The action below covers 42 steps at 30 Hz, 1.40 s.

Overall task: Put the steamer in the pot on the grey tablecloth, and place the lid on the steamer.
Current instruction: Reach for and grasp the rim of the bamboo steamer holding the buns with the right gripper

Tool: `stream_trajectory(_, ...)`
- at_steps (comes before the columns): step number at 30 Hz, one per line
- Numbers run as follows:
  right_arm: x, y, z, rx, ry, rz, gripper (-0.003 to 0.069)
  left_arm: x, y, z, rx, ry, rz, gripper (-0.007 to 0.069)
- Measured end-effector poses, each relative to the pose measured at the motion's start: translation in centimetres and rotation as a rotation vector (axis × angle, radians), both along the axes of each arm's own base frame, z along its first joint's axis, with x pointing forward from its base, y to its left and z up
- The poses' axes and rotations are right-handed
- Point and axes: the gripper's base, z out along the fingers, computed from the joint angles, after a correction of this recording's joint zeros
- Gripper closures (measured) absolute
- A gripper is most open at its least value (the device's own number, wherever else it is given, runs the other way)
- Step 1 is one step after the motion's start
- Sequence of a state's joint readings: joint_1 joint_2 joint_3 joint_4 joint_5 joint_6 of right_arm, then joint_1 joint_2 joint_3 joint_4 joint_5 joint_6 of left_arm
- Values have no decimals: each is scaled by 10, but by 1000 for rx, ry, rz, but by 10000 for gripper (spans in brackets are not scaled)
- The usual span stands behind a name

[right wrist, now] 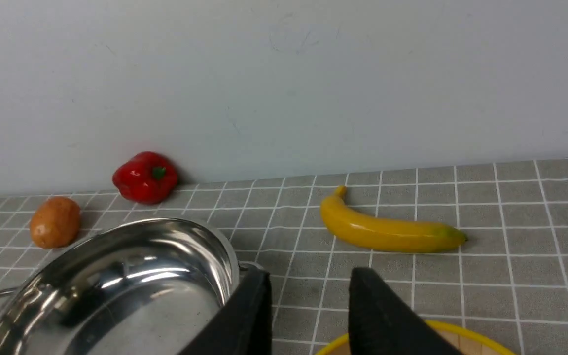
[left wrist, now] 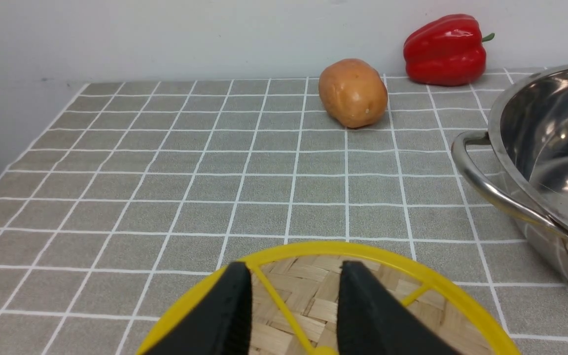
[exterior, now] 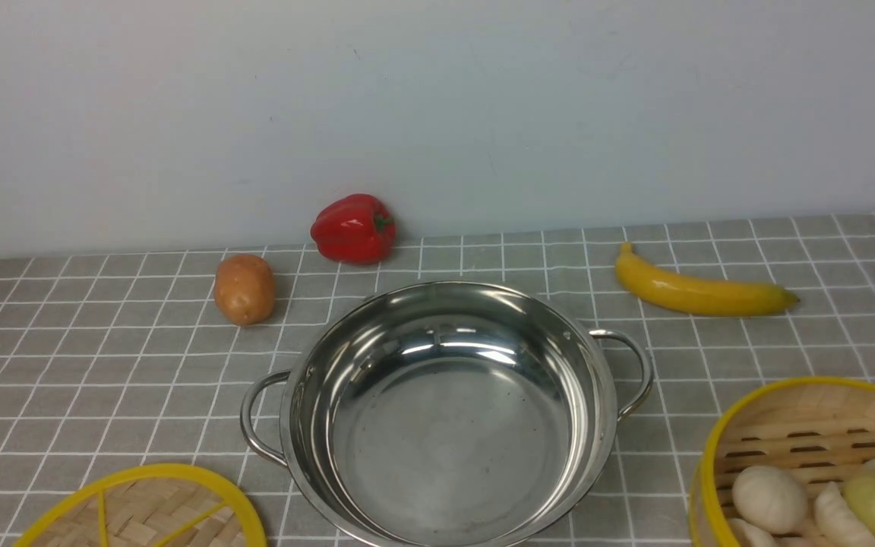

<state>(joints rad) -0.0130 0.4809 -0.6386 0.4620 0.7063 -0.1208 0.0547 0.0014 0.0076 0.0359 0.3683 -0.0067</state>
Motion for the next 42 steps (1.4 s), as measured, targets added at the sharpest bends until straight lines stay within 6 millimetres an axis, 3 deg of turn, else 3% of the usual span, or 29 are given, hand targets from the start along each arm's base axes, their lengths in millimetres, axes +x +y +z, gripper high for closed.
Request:
stream_trajectory(5, 19, -3, -3, -132, 112, 21, 416, 0, 0, 0, 0, 0, 0, 382)
stream_trajectory(9, 43, -10, -11, -284, 321, 35, 416, 0, 0, 0, 0, 0, 0, 382)
stream_trajectory(15, 94, -14, -19, -333, 621, 84, 416, 0, 0, 0, 0, 0, 0, 382)
stream_trajectory(24, 148, -13, -29, -577, 681, 375, 416, 0, 0, 0, 0, 0, 0, 382)
stream_trajectory(29, 170, -18, -51, -724, 725, 488, 416, 0, 0, 0, 0, 0, 0, 382)
stream_trajectory(31, 176, -20, -59, -748, 751, 493, 416, 0, 0, 0, 0, 0, 0, 382)
stream_trajectory(33, 190, -24, -80, -764, 816, 488, 416, 0, 0, 0, 0, 0, 0, 382)
stream_trajectory(42, 215, -28, -115, -803, 850, 472, 416, 0, 0, 0, 0, 0, 0, 382)
